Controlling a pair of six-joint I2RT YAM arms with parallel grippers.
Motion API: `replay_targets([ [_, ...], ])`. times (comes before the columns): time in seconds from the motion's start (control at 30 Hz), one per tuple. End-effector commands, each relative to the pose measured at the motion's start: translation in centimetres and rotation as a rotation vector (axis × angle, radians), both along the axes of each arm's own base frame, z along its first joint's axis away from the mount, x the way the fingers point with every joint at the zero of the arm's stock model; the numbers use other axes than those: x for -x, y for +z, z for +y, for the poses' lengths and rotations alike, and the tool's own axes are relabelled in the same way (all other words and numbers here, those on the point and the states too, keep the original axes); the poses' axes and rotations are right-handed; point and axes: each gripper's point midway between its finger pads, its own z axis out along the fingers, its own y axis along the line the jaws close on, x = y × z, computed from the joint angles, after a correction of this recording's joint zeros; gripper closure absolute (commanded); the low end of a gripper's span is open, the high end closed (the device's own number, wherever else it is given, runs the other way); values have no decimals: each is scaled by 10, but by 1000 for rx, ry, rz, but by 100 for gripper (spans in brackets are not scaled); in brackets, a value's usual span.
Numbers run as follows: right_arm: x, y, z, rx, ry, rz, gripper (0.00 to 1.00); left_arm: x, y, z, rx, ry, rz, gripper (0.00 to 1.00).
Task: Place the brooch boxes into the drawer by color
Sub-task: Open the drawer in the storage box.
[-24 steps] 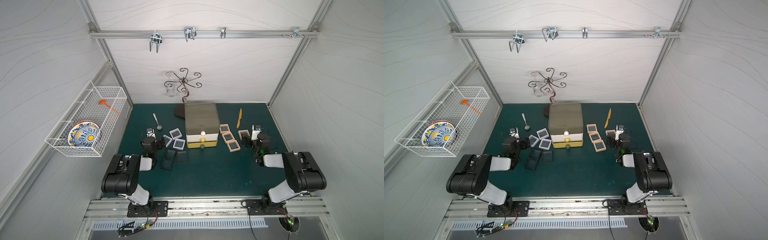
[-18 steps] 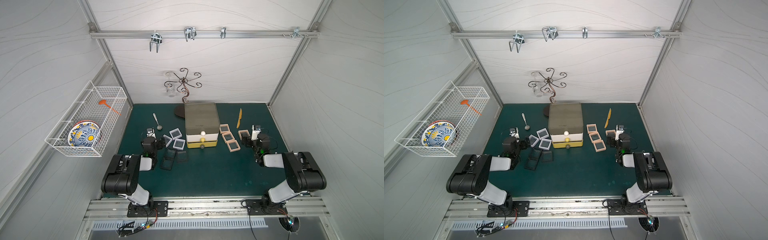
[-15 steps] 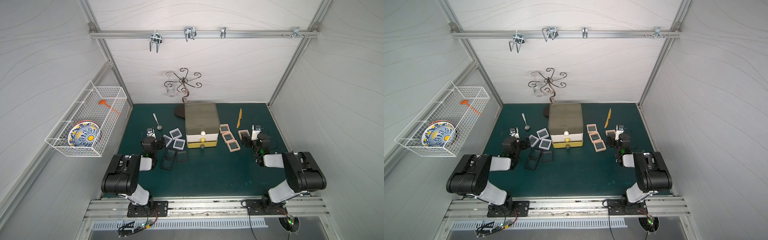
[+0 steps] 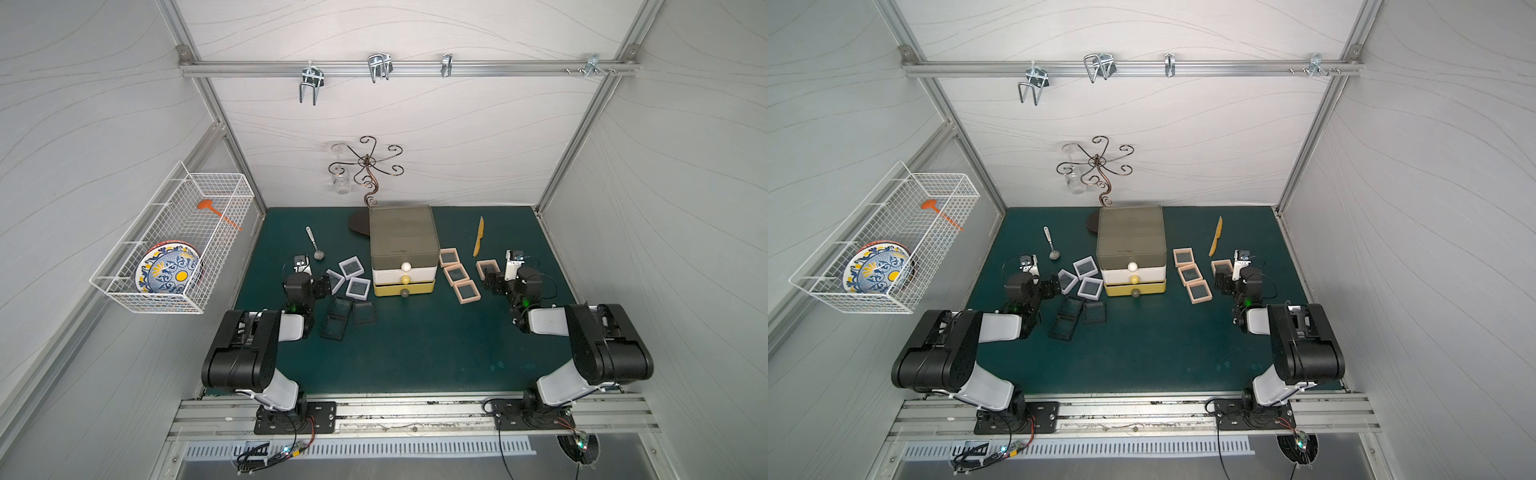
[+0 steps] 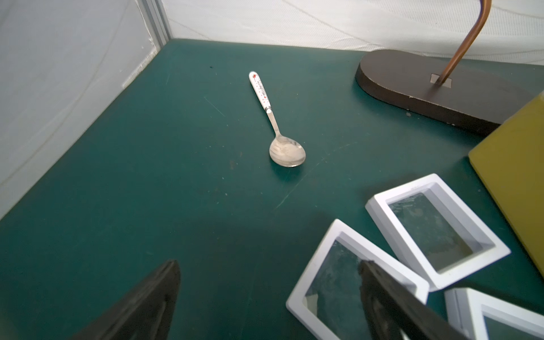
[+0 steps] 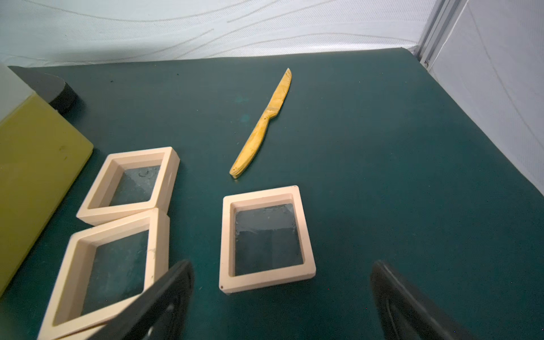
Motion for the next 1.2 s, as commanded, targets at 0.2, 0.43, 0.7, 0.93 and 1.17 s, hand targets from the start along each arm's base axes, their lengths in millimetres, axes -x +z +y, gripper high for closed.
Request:
replay_targets([
  [0.2,6,137,-1,-90,-141,66,1,-10,117,-23,335,34,-65,3],
  [0.43,65,155,102,-227,185,179,1,24,154,-92,75,-155,-56,8],
  [0.7,140,150,241,-496,567,360,1,66,175,-96,238,-201,-196,10],
  [0.93,131,137,294,-606,617,470,18,69,160,-97,232,-211,-149,9],
  [1.17,106,129,310,-649,549,477,35,69,157,-101,253,-232,-158,8],
])
